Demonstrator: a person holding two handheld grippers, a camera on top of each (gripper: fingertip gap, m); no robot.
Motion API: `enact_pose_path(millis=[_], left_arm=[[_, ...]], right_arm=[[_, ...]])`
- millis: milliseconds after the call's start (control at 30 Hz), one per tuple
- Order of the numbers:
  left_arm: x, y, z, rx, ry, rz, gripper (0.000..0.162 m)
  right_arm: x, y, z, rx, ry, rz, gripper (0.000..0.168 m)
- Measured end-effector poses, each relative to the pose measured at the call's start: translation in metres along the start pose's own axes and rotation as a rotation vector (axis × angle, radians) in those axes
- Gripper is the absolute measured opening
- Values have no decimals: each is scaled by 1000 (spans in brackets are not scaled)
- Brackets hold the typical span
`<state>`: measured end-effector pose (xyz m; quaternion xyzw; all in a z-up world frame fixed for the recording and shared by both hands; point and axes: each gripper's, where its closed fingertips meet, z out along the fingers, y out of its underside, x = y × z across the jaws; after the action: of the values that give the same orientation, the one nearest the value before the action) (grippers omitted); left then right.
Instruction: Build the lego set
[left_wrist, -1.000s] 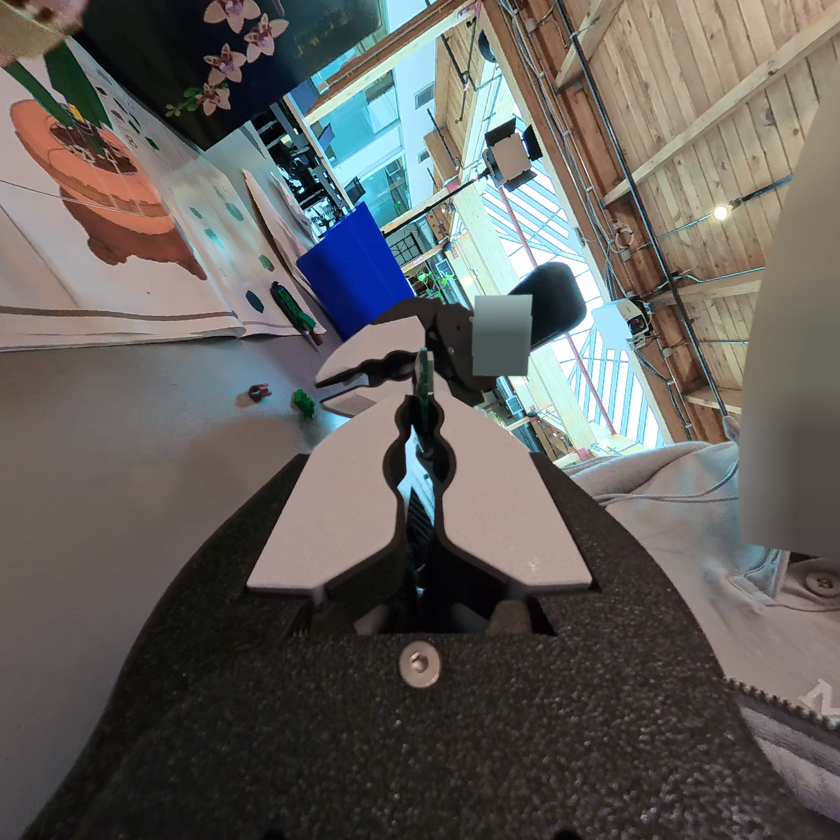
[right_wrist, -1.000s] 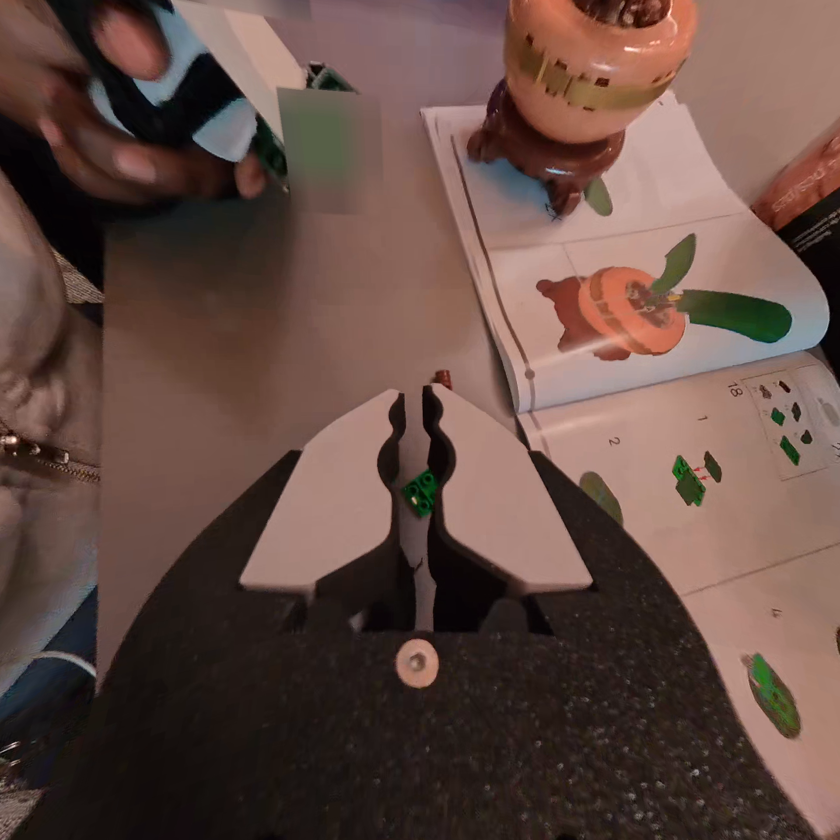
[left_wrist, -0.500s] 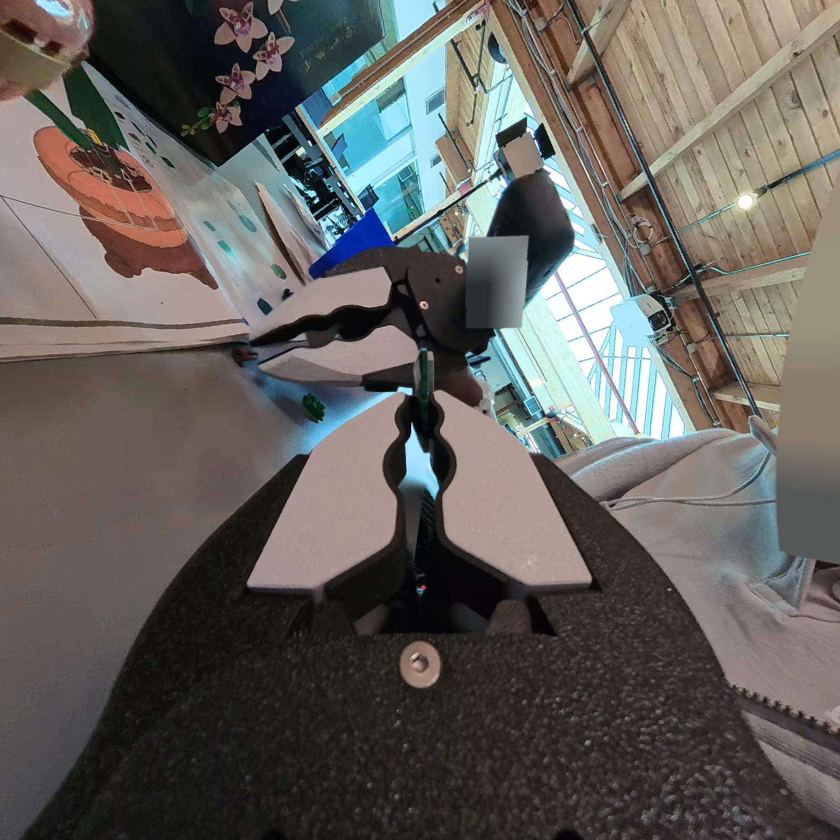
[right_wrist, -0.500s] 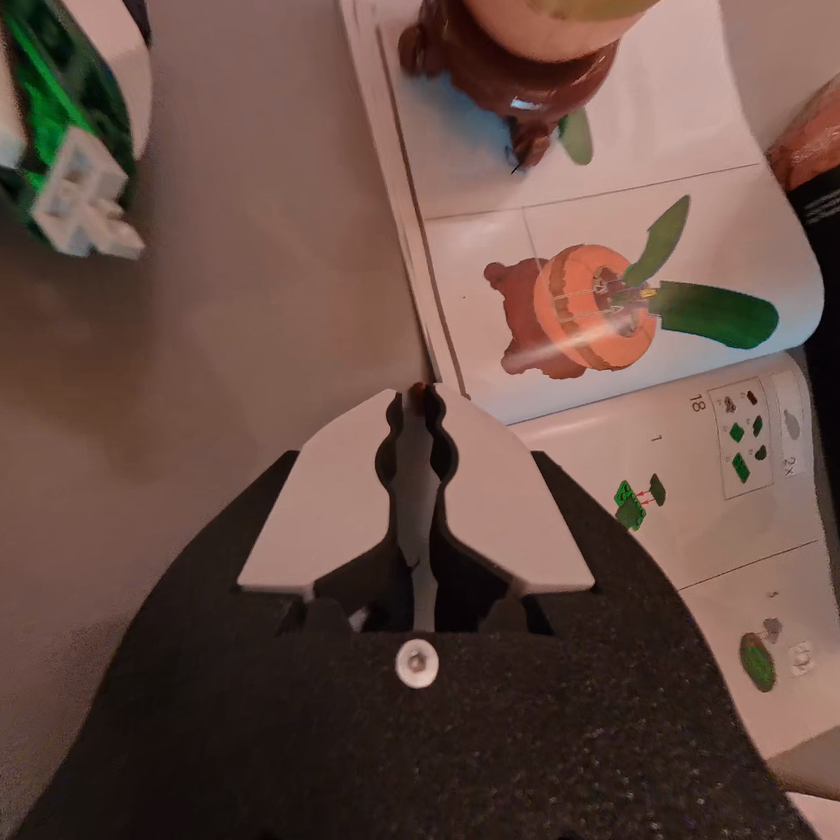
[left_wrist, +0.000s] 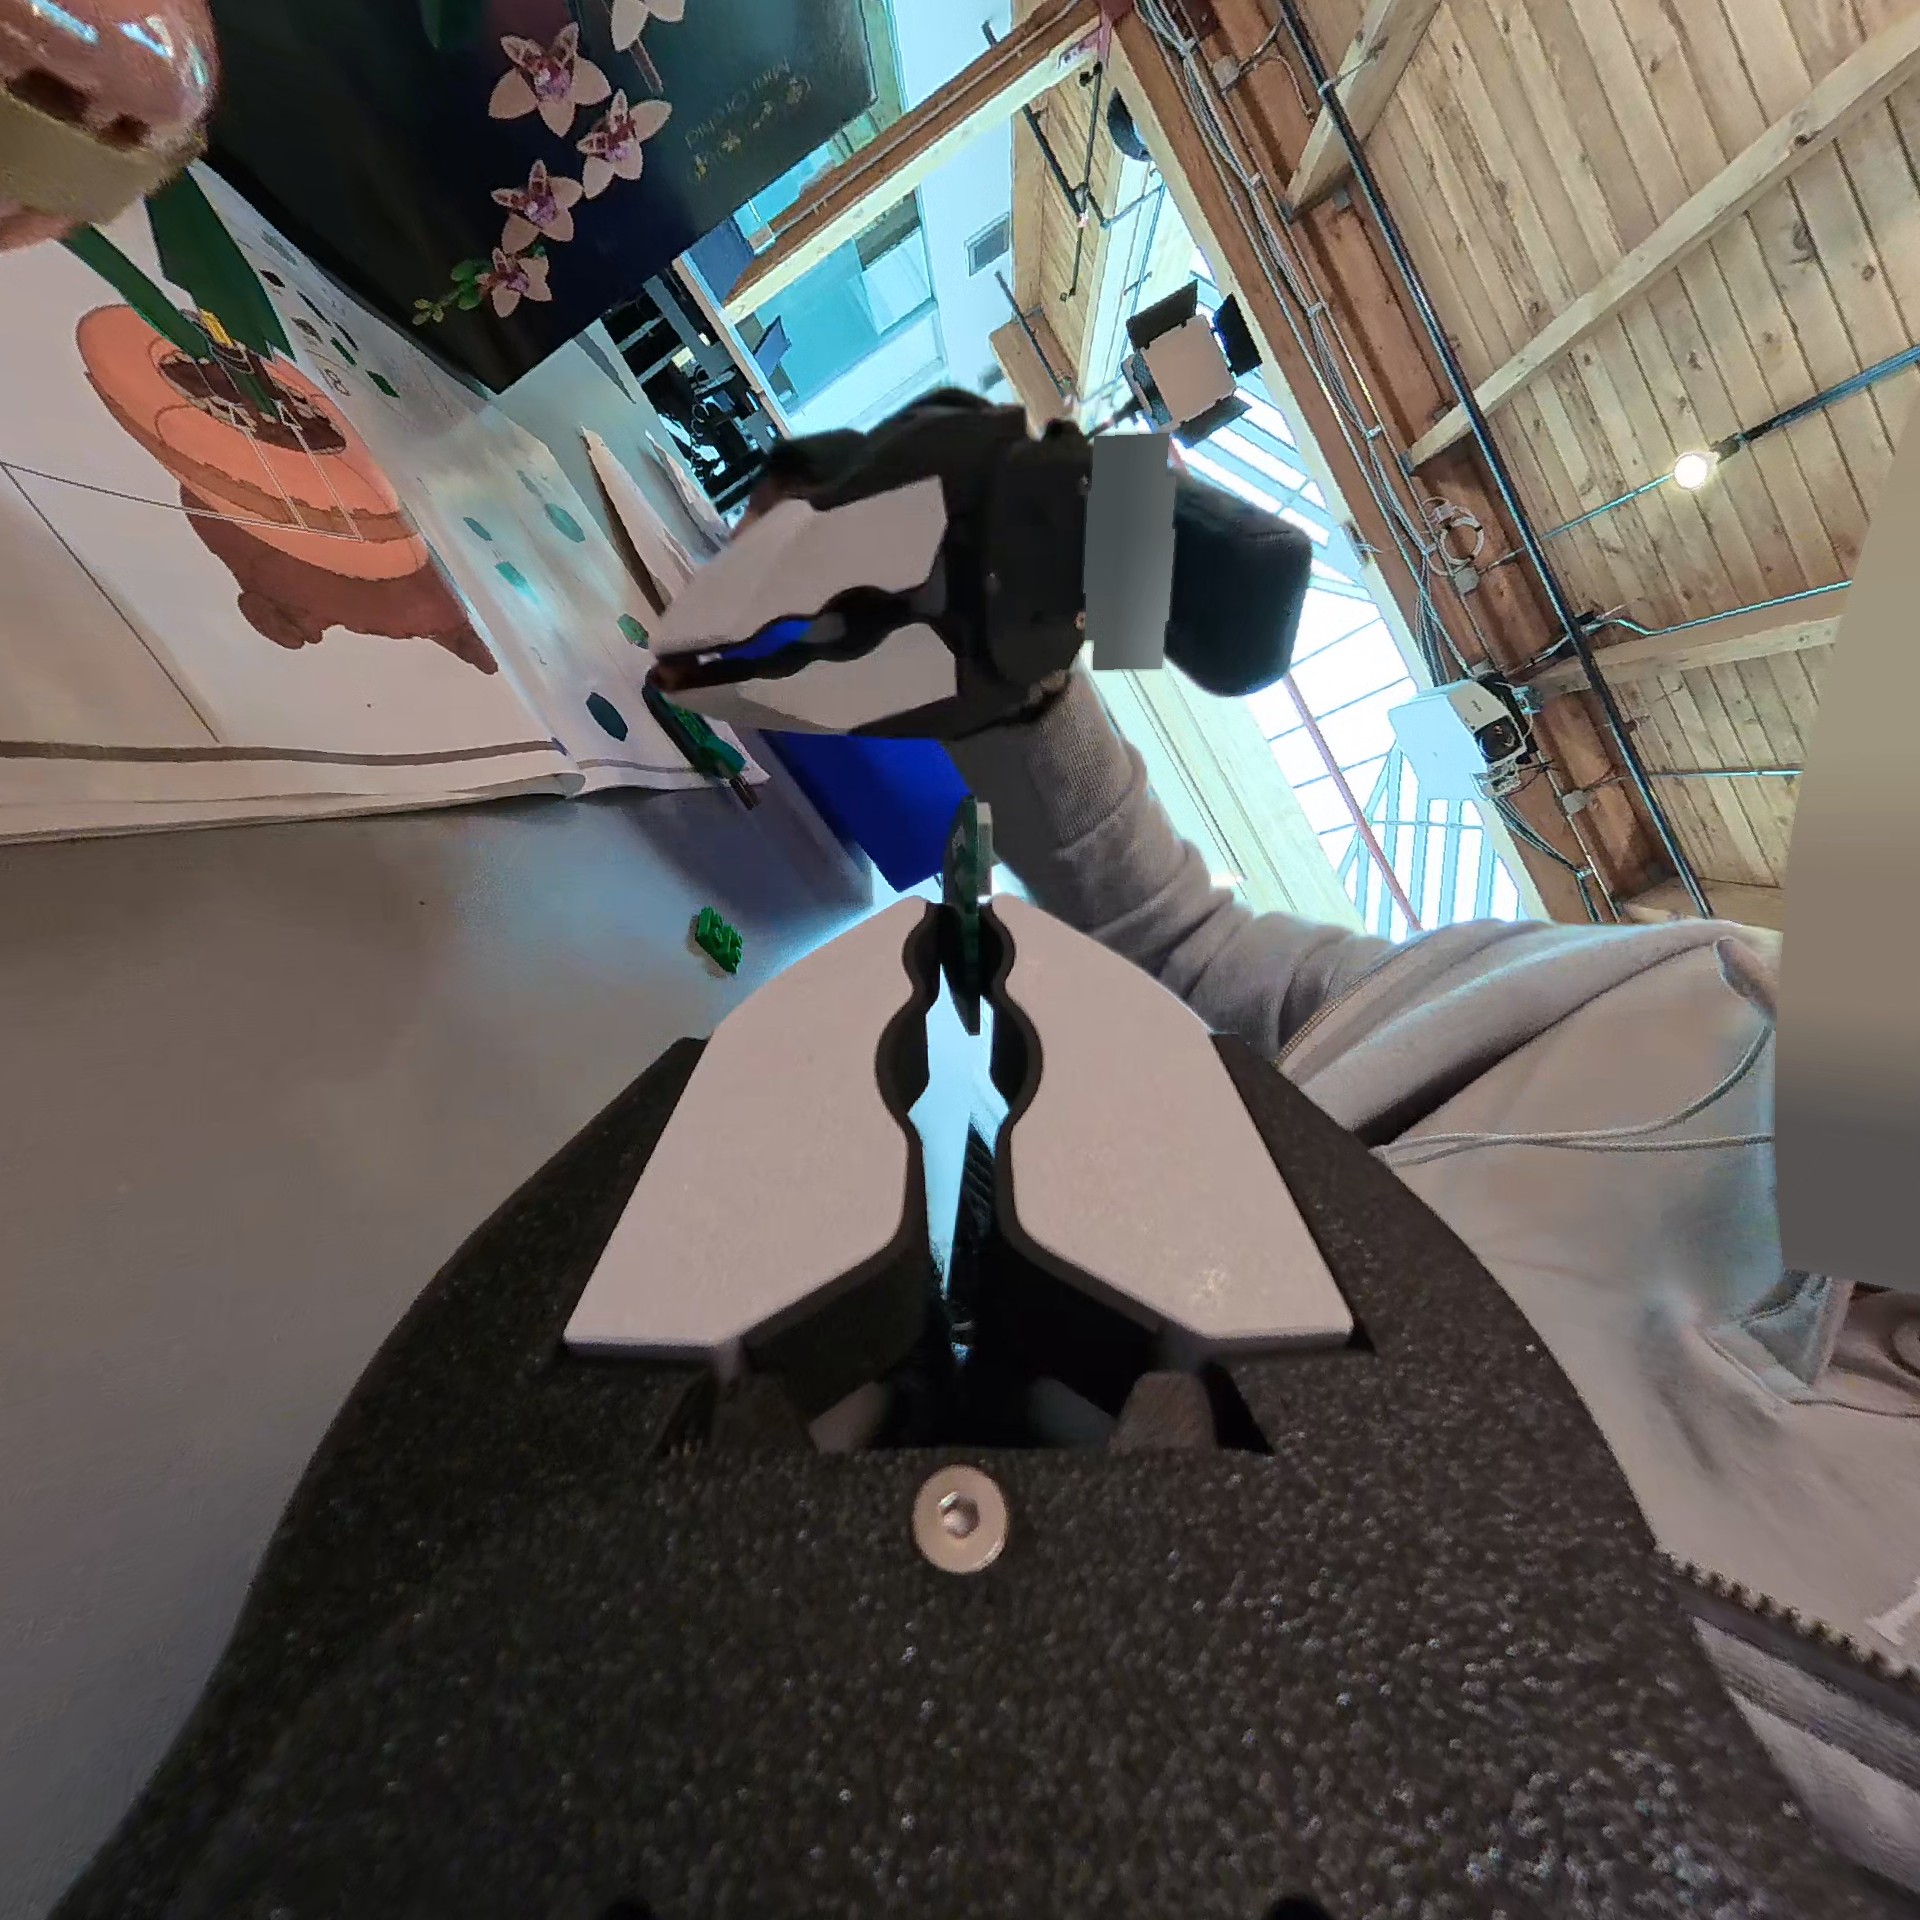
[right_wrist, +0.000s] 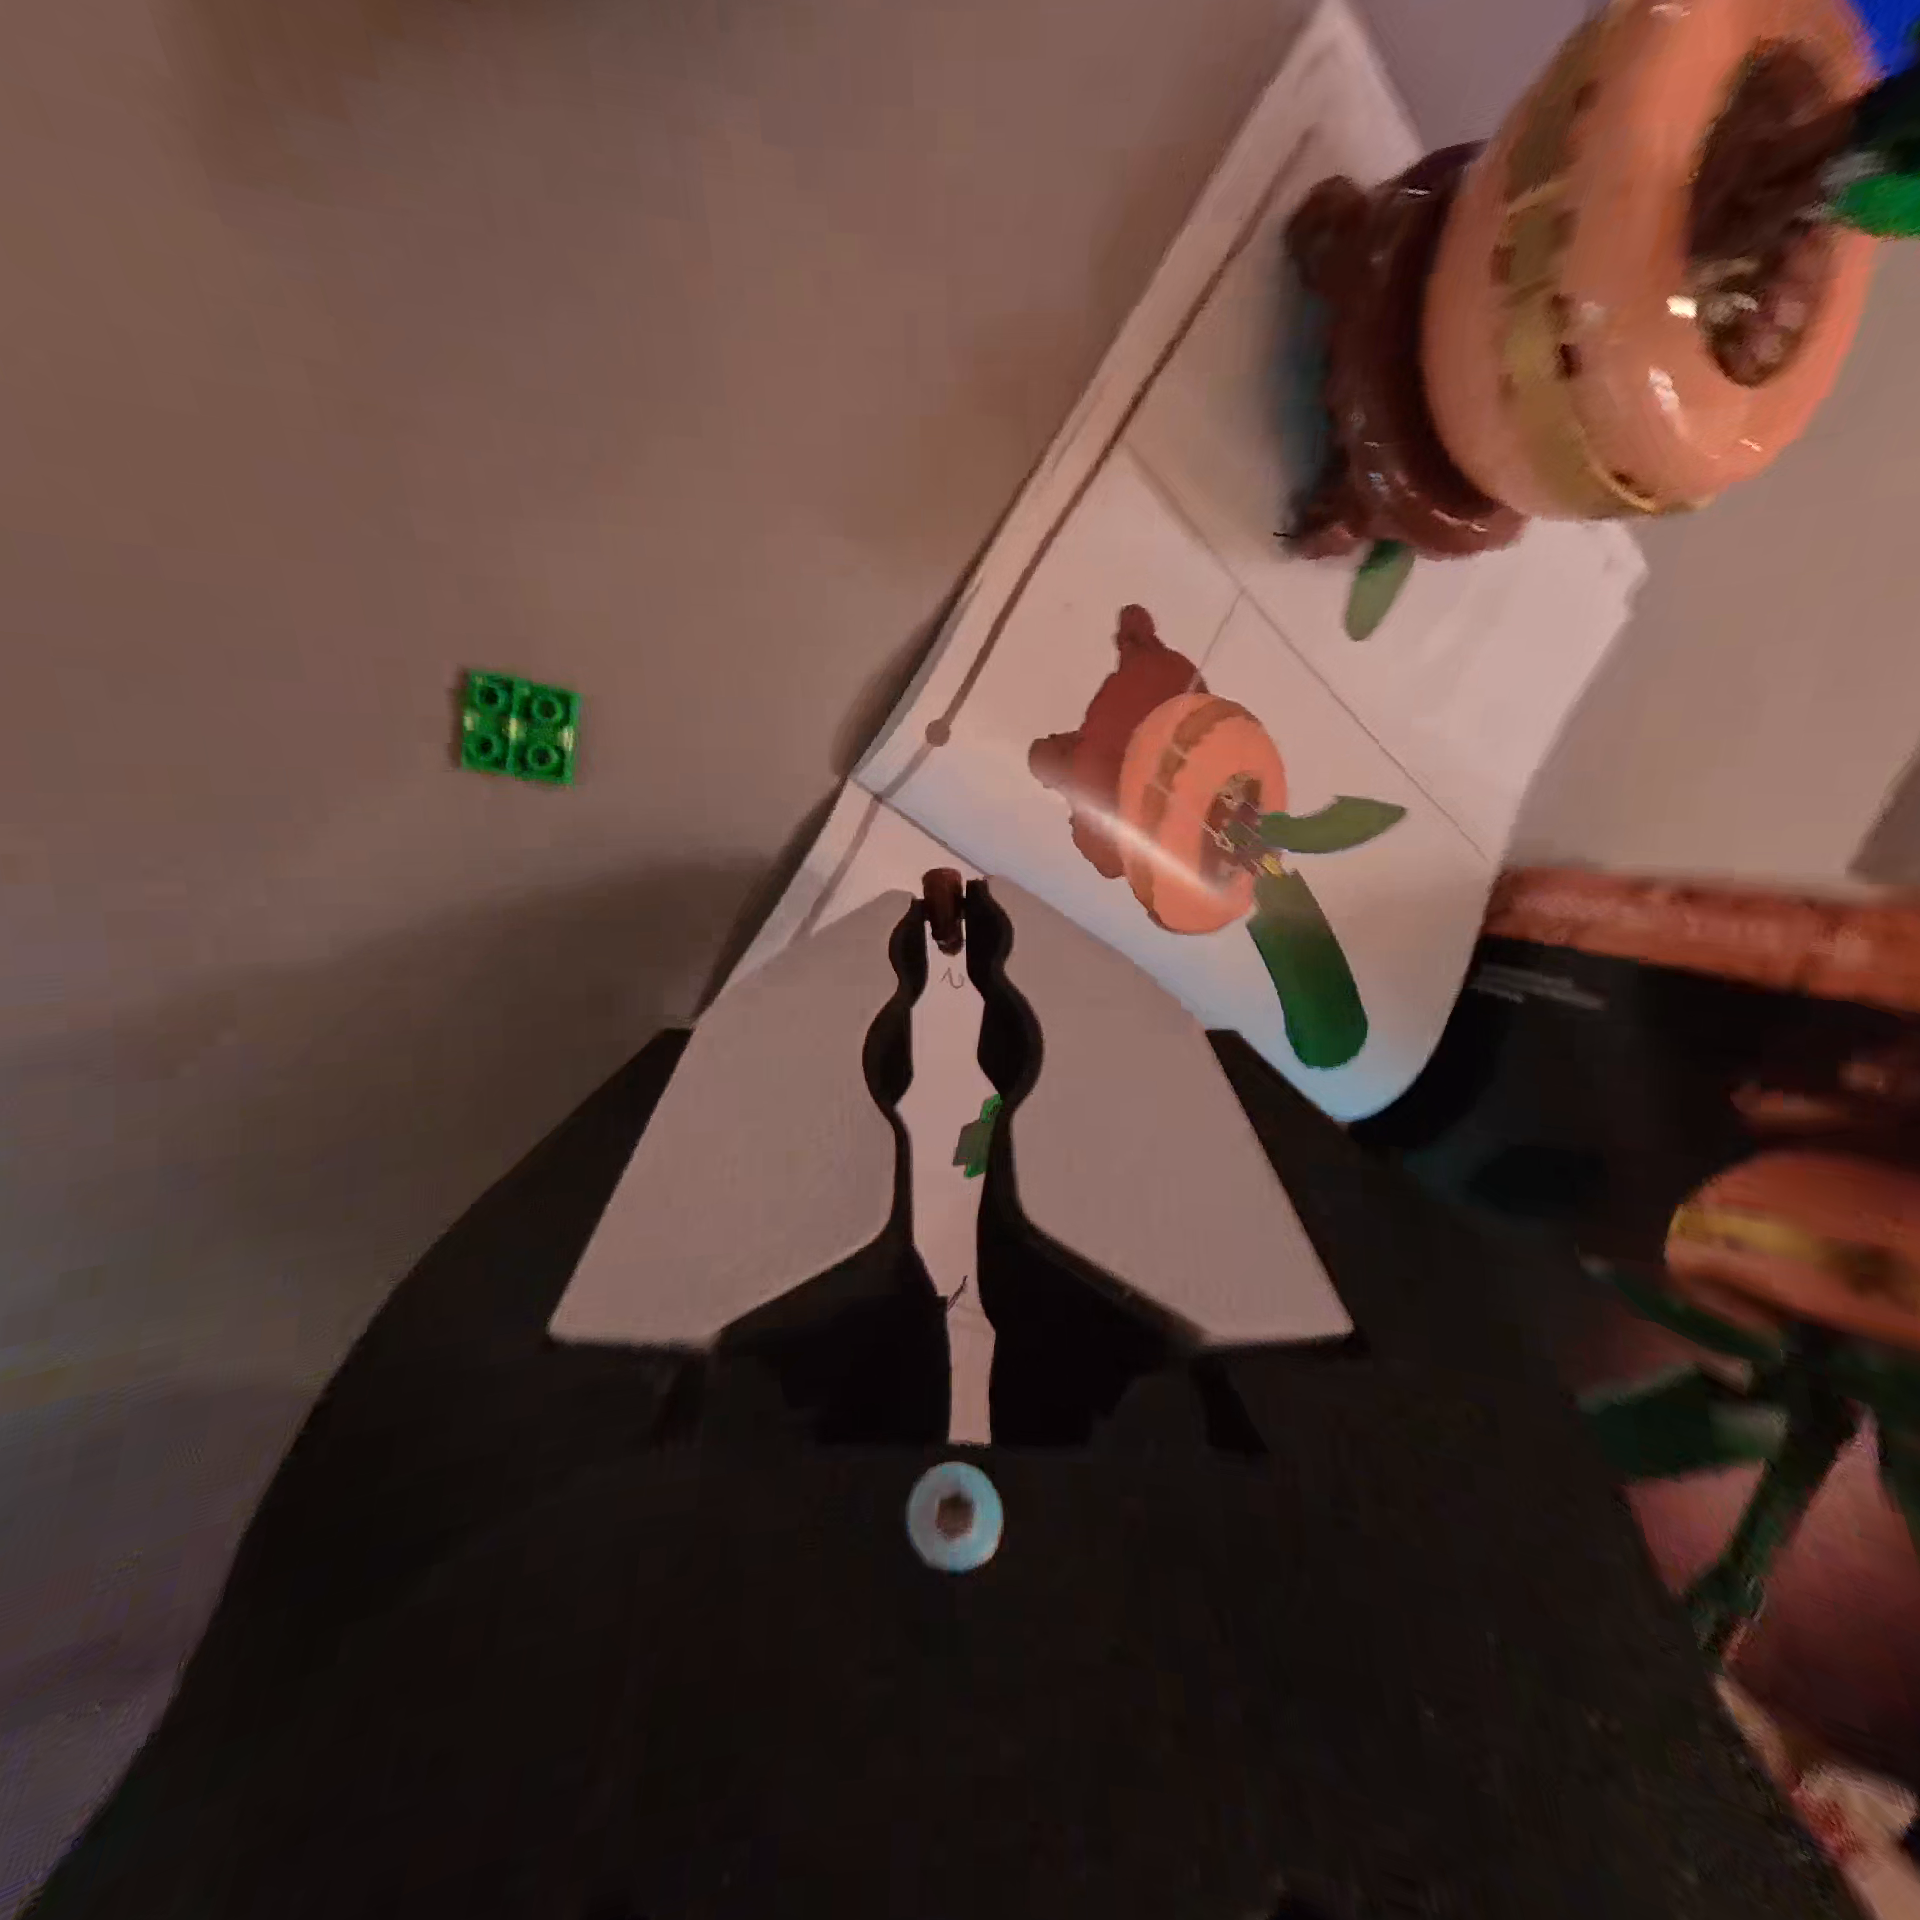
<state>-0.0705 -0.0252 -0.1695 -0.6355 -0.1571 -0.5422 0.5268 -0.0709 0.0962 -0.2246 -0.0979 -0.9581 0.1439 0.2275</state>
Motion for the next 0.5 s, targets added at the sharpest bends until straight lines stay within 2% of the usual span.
enact_pose_path(millis=[167,300,400,433,500], left_arm=[[-1,-3,-2,26,-7,-4,5],[-2,-6,-3,38,-7,-20,5],[-1,-7,-4,41,9,-39,5],[0,-7,-4,38,16,-46,5],[1,-6,-3,30,31,-56,5]], right_arm=[[-1,10,23,-86,-127,-221,11],[15,11,20,-89,-45,-227,24],[39,12,0,-78,193,41,15],[44,17,-7,-85,273,224,15],[39,23,-16,-66,394,766,8]])
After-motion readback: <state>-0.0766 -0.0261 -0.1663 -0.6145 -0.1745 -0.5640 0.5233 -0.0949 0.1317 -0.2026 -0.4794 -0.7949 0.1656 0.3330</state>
